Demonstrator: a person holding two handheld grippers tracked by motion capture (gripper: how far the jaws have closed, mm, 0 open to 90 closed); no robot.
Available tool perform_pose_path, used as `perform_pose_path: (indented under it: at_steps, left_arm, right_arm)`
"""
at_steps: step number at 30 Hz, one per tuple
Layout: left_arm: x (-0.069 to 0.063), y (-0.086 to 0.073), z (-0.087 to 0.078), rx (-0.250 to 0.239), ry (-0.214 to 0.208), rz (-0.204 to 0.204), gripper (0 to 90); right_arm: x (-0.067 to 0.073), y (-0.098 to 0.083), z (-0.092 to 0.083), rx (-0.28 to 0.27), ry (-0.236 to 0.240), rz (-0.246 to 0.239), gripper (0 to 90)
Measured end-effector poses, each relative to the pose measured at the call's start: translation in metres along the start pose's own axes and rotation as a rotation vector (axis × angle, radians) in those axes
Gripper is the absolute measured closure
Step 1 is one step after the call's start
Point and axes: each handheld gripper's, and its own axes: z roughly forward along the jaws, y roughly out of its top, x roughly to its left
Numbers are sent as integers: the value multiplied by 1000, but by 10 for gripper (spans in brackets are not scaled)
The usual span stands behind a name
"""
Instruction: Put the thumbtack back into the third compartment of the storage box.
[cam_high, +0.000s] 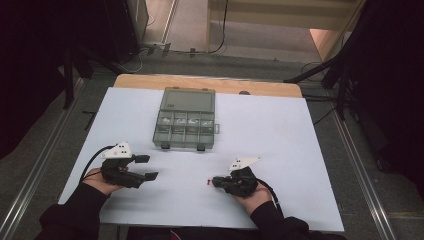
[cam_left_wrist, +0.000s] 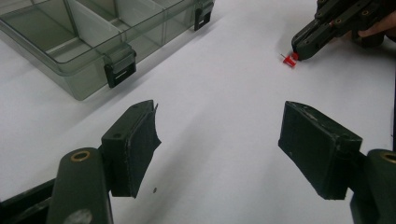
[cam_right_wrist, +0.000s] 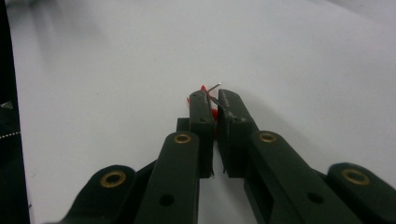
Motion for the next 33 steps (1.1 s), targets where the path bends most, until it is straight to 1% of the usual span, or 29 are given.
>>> perform_pose_path:
  at_steps: [5, 7, 10, 19, 21, 28, 30, 33]
  left_arm:
    - [0, 0, 0, -1, -1, 0, 269]
    - [0, 0, 0, 4, -1, 0, 269]
    - [0, 0, 0, 6, 0, 2, 269]
    - [1, 0, 0, 6, 0, 3, 269]
    - [0, 0, 0, 4, 0, 2, 269]
    - [1, 0, 0, 6, -1, 3, 269]
    - [1, 0, 0, 7, -1, 3, 269]
    - [0, 0, -1, 6, -2, -1, 269]
  right_arm:
    - [0, 1, 0, 5, 14, 10, 868]
    - [-1, 1, -1, 0, 17, 3, 868]
    - [0, 2, -2, -2, 20, 9, 868]
    - [-4, 9, -10, -37, 21, 29, 868]
    - [-5, 9, -11, -37, 29, 38, 868]
    - [-4, 14, -11, -35, 25, 28, 868]
    - [-5, 16, -12, -46, 22, 25, 868]
    - [-6, 19, -14, -48, 19, 36, 868]
